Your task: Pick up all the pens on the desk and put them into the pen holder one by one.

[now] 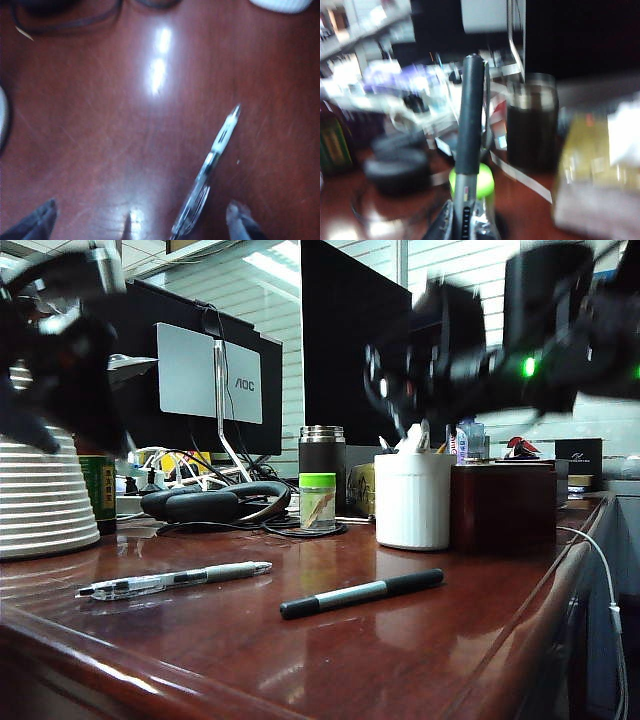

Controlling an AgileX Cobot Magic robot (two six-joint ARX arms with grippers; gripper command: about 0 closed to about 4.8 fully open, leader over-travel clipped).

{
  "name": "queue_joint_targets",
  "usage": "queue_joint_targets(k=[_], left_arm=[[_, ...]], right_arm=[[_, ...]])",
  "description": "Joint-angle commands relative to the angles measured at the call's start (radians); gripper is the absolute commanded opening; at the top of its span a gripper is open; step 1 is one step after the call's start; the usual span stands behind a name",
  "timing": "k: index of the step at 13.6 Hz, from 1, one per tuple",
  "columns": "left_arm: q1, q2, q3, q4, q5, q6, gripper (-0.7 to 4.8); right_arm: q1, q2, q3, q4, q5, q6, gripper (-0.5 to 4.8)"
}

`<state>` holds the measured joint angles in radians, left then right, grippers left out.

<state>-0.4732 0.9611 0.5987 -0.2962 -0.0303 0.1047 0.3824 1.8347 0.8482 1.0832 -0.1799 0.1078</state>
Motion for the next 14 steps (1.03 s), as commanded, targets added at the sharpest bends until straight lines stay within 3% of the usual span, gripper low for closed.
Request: queue_joint_targets(k=[1,4,5,6,8,10,12,14], left_arm=[[-0.001,0.059,0.002,0.011,-0.004,0.004,4.79],[-0.001,0.11,0.002,0.024,-0.003,0.004,4.79],[-0.001,0.112,0.002,0.05,-0.003,0.004,4.79],[-0.001,0.111,0.002,0.051,-0.003,0.004,4.79],[-0.001,0.111,0.002,0.055,-0.004,0.004,4.79],[-0.001,0.111,0.002,0.103,-0.001,0.004,4.79],[-0.001,0.112,0.021,0.093,0.063,0.027,4.79],[-0.001,0.122,0.056,0.01,0.106,0.053,4.79]], right_arm=[[0.0,0.026,0.004,0.01,0.004,-0.02,-0.08],[0.0,0.035,0.004,-0.034,0.003,-0.054,-0.07],[0.0,0.035,0.004,-0.031,0.003,-0.056,1.19],[0.0,0.006,0.004,0.019,-0.005,-0.055,1.4],[0.004,-0.069,0.004,-0.041,-0.07,-0.055,1.73],[0.023,-0.192,0.004,-0.221,-0.19,-0.058,1.87],[0.023,-0.336,0.004,-0.501,-0.375,-0.164,1.9],[0.023,-0.478,0.004,-0.865,-0.387,-0.334,2.35]])
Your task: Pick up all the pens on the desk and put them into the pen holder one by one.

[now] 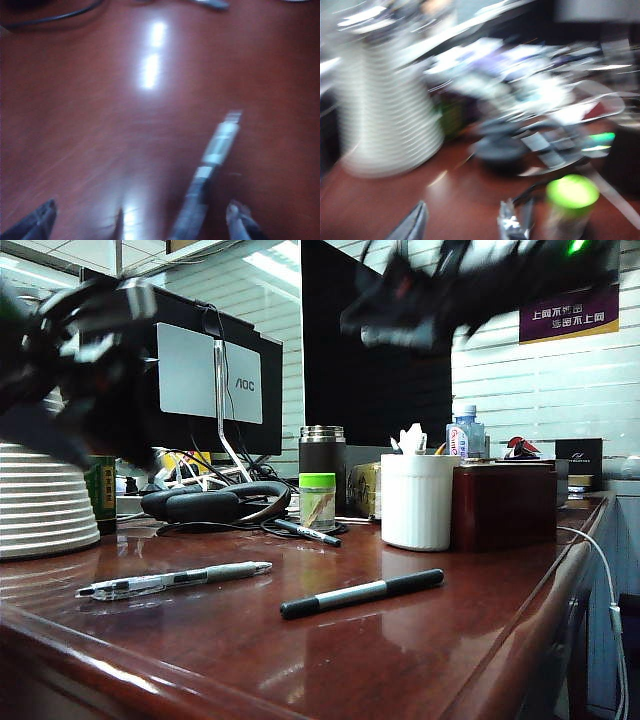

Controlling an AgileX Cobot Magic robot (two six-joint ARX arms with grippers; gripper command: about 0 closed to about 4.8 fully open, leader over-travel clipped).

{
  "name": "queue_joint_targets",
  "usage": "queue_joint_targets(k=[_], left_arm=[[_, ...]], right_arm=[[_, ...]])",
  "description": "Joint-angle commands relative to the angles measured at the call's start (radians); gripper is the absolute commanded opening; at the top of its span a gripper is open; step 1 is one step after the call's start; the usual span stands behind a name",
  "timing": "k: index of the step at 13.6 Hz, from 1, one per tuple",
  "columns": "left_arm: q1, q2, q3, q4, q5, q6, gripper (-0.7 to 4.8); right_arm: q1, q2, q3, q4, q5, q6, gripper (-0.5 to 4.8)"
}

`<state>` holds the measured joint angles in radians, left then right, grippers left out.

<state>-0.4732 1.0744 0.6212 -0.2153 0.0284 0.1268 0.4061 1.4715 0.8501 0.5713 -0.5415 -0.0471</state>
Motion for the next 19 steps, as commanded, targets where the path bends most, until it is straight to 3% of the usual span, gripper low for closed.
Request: queue_joint_targets(k=[1,4,7,16,17,18,19], left_arm=[[-0.001,0.031,0.05,-0.104,0.066,0.032,4.79],[-0.002,0.161,0.089,-0.114,0.183,0.031,4.79],[-0.002,0.299,0.154,-0.101,0.182,0.07,4.79],[-0.002,0.475,0.193,-0.093,0.2,0.08,4.79],[-0.002,0.494,0.193,-0.092,0.2,0.07,4.2],[-0.002,0.511,0.193,-0.093,0.196,0.051,3.03],[-0.002,0.519,0.193,-0.093,0.198,0.032,1.05]], right_arm=[[-0.001,-0.166,0.002,-0.53,-0.024,-0.265,2.35],[-0.001,-0.217,0.002,-0.875,0.017,-0.365,2.35],[-0.001,-0.219,0.002,-1.016,0.023,-0.365,2.33],[-0.001,-0.226,0.002,-1.061,0.027,-0.373,2.29],[-0.001,-0.226,0.002,-1.06,0.027,-0.373,2.29],[-0.001,-0.226,0.002,-1.061,0.027,-0.373,2.29],[-0.001,-0.226,0.002,-1.061,0.027,-0.373,2.29]])
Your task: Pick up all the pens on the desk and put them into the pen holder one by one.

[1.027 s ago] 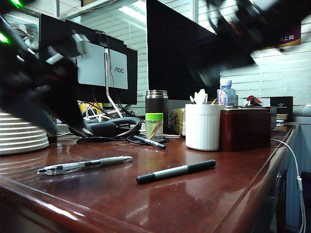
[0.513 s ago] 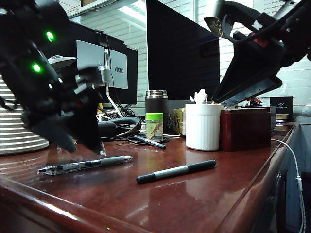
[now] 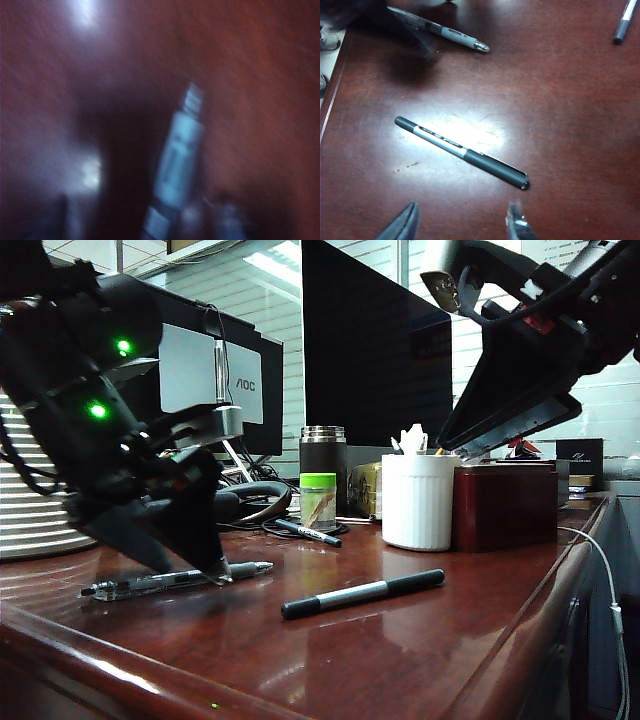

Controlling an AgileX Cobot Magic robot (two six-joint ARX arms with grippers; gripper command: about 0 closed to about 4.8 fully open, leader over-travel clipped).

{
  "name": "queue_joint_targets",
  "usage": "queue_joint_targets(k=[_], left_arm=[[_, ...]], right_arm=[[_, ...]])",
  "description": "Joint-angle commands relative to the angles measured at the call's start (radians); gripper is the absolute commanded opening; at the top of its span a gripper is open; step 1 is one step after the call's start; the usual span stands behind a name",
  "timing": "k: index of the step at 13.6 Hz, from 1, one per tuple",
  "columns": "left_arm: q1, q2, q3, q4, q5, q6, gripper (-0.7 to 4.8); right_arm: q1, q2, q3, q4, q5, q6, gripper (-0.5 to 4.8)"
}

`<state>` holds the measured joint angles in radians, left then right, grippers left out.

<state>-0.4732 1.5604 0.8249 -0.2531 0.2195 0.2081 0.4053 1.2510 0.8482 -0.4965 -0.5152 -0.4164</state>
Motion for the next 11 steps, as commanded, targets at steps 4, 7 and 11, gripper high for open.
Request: queue_joint_targets(k=[4,7,11], left_arm=[[-0.002,0.034,-0.002,-0.017,0.04,-0.051,-0.06],[-0.002,0.027,0.105,0.092,0.246,-0.127,-0.06],[-0.002,0.033,0.159,0.744,0.34,-0.38,-0.06]], right_arm=[[0.0,-0.005,0.004,0.013,0.001,-0.004,2.29],[0.0,-0.014,0.004,0.063,0.0,-0.003,2.29],[0.0,-0.043,0.005,0.216,0.021,0.026,2.3]])
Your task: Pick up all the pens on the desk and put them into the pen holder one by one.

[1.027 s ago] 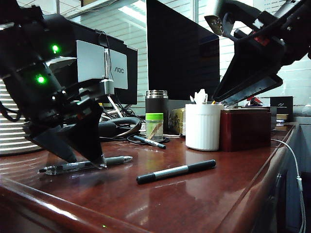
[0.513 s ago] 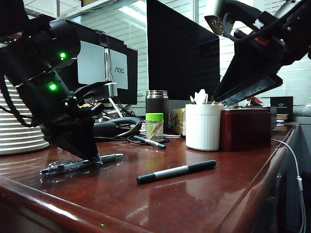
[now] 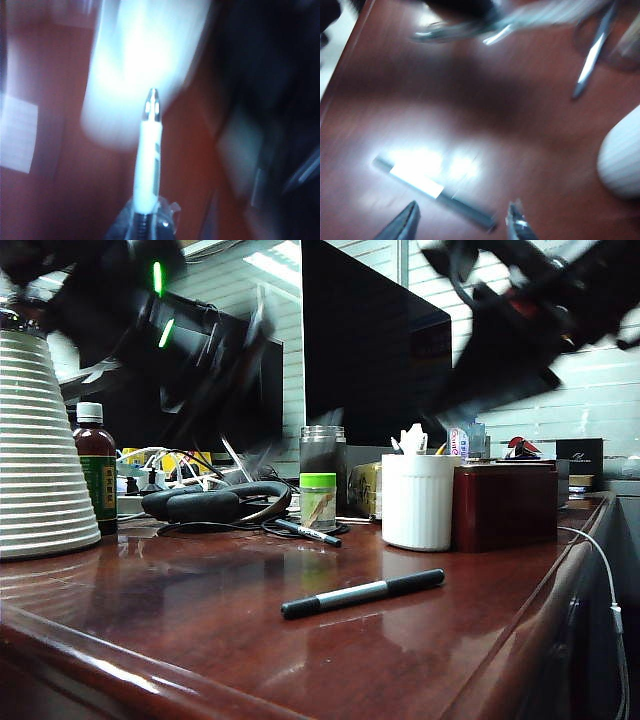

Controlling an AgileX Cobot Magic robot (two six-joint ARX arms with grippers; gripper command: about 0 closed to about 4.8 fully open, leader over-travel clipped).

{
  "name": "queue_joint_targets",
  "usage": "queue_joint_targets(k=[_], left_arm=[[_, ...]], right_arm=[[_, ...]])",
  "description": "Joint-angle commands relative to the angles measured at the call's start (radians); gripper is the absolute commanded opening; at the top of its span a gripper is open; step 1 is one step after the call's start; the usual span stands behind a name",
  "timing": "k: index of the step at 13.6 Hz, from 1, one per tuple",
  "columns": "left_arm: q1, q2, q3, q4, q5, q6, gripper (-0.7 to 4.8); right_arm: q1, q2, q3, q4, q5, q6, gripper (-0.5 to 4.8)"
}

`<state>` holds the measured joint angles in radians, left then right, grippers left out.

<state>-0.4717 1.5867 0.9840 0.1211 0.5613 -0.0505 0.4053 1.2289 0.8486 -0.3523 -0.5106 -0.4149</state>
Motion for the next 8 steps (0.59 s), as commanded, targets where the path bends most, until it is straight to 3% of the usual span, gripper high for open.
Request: queue_joint_targets(k=[1,4,5,6,8], left_arm=[[-0.003,0.023,0.0,0.545,-0.045,-0.171,-0.06],[-0.003,0.135,0.0,0.895,-0.138,-0.293,-0.06],[-0.005,0.204,0.002,1.025,-0.15,-0.379,-0.06],[-0.017,0.27,0.022,1.093,-0.158,-0.442,-0.06],[-0.047,0.389,0.126,1.137,-0.157,-0.471,-0.06]], right_arm=[[0.0,-0.035,0.004,0.087,0.049,0.031,2.3],[0.0,-0.092,0.004,0.156,0.215,0.075,2.3],[-0.001,-0.111,0.004,0.195,0.267,0.075,2.3],[-0.001,-0.13,0.004,0.234,0.304,0.087,2.3],[-0.002,-0.171,0.004,0.309,0.348,0.171,2.3]])
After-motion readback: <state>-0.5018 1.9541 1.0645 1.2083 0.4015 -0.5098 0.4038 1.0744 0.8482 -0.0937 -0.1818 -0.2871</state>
